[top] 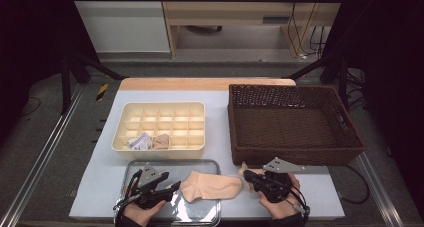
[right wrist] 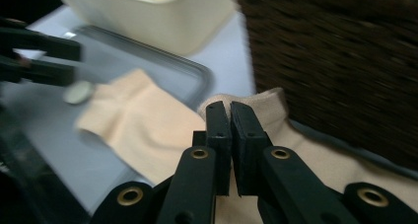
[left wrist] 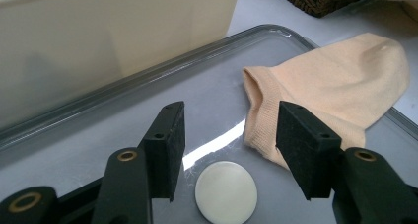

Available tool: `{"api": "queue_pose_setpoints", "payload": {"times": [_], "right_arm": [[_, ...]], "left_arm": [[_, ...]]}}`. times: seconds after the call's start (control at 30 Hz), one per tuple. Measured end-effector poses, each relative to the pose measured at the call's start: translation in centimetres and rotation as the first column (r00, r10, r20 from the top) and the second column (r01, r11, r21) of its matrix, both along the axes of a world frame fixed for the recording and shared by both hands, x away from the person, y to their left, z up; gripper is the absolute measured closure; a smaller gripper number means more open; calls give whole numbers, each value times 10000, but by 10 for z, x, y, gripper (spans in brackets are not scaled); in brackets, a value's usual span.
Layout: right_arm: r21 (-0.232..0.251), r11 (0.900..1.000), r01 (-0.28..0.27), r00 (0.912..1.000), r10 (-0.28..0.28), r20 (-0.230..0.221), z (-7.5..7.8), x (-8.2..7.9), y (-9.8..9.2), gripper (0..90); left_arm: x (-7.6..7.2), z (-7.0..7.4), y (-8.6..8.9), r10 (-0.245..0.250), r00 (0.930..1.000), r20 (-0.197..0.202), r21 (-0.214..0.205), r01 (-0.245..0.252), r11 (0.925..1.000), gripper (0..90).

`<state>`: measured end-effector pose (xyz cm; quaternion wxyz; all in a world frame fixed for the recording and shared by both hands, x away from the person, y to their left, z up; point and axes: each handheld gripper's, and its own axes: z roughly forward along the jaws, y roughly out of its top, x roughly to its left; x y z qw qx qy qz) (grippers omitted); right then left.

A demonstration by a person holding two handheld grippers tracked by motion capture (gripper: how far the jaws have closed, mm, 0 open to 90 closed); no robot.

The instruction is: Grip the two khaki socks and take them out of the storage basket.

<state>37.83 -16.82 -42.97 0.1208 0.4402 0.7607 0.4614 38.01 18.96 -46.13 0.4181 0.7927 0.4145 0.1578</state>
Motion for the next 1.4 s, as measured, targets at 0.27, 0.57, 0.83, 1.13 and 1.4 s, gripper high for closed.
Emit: {"api": "queue_pose_setpoints", "payload": {"times": [0.27, 0.57, 0.83, 1.13, 1.4], "right_arm": [[-257, 9902, -1375, 9890, 1358, -578, -21, 3, 49, 869], [-139, 9893, -1453, 9890, 1449, -281, -22, 5, 44, 745], [111, 9978, -659, 9978, 659, -4, -16, 9, 14, 743], [234, 9972, -711, 9973, 715, -177, -18, 10, 11, 785], [85, 9784, -2063, 9752, 2063, -803, -32, 9, 54, 896]], "left_arm": [[1, 2, 2, 6, 10000, 34, -52, -6, 10000, 445], [1, 8, 0, -50, 9999, 154, -218, 53, 9997, 453], [1, 27, -9, -286, 9984, 495, -474, 309, 9984, 466], [3, 40, -33, -742, 9946, 720, -428, 774, 9961, 469], [6, 38, -24, -515, 9965, 654, -537, 551, 9970, 469]]}}
